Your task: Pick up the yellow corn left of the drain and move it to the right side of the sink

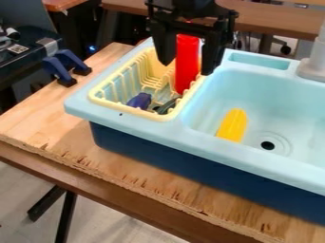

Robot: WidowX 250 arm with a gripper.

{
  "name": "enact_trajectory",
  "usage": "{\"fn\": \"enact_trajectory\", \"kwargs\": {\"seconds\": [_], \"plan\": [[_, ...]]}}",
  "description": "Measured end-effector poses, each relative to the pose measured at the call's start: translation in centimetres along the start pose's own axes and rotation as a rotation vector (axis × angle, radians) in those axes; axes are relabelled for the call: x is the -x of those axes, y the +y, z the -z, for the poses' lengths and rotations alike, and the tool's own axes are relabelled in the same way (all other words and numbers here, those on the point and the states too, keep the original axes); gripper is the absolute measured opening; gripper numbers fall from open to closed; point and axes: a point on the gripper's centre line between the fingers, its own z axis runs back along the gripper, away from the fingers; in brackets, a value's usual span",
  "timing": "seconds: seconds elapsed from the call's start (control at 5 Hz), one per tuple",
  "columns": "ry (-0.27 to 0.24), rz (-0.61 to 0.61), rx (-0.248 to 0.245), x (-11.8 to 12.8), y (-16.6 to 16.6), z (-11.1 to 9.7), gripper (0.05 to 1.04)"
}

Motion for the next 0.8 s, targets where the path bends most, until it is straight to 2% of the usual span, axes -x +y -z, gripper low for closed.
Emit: {"fn": "enact_trajectory", "kwargs": {"seconds": [0.2, 0.4, 0.6, 0.8], "plan": [[0.035, -0.003, -0.005, 0.1, 0.0, 1.2, 1.003], [0.013, -0.017, 0.011, -1.3, -1.6, 3.0, 1.003], [-0.039, -0.025, 0.054, -2.7, -3.5, 3.9, 1.003], [-0.035, -0.036, 0.070, -3.1, -4.2, 4.9, 1.003]]}}
